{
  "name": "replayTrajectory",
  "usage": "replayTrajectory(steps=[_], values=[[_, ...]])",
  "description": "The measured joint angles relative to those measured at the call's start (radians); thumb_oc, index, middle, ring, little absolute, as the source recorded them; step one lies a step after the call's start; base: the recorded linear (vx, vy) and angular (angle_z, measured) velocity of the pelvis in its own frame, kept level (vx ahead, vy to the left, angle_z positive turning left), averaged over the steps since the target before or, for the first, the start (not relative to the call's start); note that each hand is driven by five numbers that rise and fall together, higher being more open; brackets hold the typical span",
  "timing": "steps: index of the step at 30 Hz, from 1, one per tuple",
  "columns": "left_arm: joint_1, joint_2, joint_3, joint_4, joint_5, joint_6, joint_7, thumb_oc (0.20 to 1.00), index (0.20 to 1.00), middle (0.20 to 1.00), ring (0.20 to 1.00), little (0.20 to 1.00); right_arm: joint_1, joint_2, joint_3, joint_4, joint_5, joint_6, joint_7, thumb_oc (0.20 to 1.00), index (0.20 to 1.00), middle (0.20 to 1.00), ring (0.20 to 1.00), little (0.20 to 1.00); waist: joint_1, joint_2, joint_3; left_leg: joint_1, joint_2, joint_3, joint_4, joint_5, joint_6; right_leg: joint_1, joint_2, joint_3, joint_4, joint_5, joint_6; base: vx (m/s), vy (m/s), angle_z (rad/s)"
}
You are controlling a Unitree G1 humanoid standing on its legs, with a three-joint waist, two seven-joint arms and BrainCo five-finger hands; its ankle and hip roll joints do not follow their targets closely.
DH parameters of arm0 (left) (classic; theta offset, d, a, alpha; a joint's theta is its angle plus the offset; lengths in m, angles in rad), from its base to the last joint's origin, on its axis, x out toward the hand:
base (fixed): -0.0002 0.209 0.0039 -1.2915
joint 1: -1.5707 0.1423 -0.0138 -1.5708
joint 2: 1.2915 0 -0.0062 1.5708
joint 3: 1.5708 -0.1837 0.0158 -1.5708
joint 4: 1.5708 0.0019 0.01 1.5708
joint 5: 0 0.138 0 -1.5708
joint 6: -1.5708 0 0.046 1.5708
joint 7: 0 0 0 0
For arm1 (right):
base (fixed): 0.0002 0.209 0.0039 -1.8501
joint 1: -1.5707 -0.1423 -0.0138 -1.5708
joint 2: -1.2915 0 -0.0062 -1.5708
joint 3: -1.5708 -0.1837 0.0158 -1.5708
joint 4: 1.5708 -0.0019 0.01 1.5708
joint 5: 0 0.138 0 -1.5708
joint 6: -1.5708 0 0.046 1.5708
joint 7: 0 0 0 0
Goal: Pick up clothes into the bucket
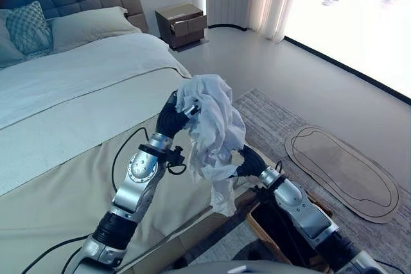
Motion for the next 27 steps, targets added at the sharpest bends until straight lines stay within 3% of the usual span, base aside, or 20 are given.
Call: replayTrajectory(steps=[7, 27], values=[[-0.029, 0.001, -0.021, -0.005, -0.005, 0.0, 0.023, 0.2, 0.2, 0.2, 0.2, 0.2, -0.044, 0.01, 0.03, 0.0, -0.101, 0.0, -0.09, 1.0, 1.0, 1.0, 1.0, 1.0, 0.001, 0.002, 0.008, 0.0, 0.0, 0.0, 0.0, 0.0, 0.0, 0.0, 0.0, 0.0, 0.0, 0.0, 0.0, 0.0, 0.0, 0.0], [-0.035, -0.002, -0.083, -0.037, -0.005, -0.003, 0.11, 0.2, 0.2, 0.2, 0.2, 0.2, -0.08, 0.076, 0.101, 0.008, -0.079, -0.002, -0.213, 1.0, 1.0, 1.0, 1.0, 1.0, 0.011, 0.008, 0.016, -0.001, 0.0, -0.003, 0.0, 0.0, 0.0, 0.001, 0.0, -0.003, 0.0, 0.0, 0.0, 0.0, 0.0, 0.0]])
